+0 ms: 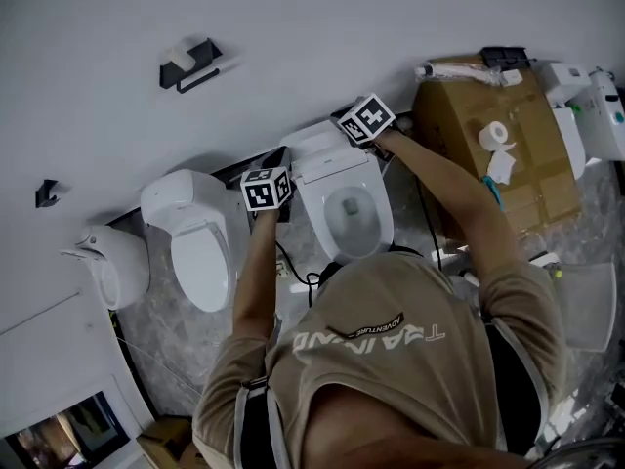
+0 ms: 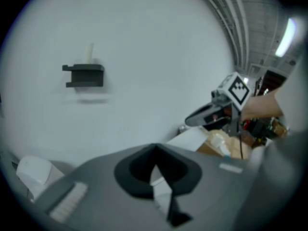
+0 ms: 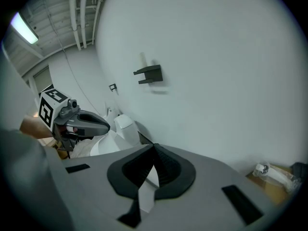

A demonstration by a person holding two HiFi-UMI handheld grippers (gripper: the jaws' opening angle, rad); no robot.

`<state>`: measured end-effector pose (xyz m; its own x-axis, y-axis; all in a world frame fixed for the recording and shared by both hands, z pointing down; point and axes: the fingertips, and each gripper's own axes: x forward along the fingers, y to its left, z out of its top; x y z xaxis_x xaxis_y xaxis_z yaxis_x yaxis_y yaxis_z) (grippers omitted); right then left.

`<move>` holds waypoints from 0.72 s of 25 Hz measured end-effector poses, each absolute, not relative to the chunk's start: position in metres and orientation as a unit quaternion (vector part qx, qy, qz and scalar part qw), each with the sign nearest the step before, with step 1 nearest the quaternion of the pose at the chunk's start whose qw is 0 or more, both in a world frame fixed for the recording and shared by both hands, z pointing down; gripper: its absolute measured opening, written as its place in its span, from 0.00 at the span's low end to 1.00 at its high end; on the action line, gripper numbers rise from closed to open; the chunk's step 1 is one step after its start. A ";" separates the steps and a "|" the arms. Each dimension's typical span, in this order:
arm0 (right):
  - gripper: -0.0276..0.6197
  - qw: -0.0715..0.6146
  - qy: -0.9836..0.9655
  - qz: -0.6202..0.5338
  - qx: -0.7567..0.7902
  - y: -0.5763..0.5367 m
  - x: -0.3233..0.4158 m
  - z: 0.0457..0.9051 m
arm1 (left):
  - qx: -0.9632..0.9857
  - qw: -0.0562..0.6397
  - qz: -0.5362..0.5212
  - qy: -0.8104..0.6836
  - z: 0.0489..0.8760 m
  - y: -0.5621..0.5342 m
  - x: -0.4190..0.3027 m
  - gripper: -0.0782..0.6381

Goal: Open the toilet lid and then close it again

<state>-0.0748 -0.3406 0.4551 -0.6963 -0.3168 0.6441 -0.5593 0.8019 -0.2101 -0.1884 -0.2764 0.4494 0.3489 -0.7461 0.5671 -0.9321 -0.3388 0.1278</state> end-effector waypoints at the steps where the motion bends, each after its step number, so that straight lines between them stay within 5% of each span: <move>1: 0.06 0.302 -0.901 0.198 0.242 -0.331 -0.073 0.457 | 0.789 0.219 0.213 -0.533 0.451 -0.267 -0.186 0.12; 18: 0.06 0.282 -0.902 0.245 0.218 -0.188 -0.035 0.510 | 0.776 0.255 0.198 -0.542 0.501 -0.130 -0.157 0.12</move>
<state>-0.0351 -0.1880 0.5100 -0.7461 -0.2551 0.6150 -0.5314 0.7846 -0.3192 -0.1568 -0.1296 0.5008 0.3332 -0.7402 0.5840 -0.9423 -0.2818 0.1805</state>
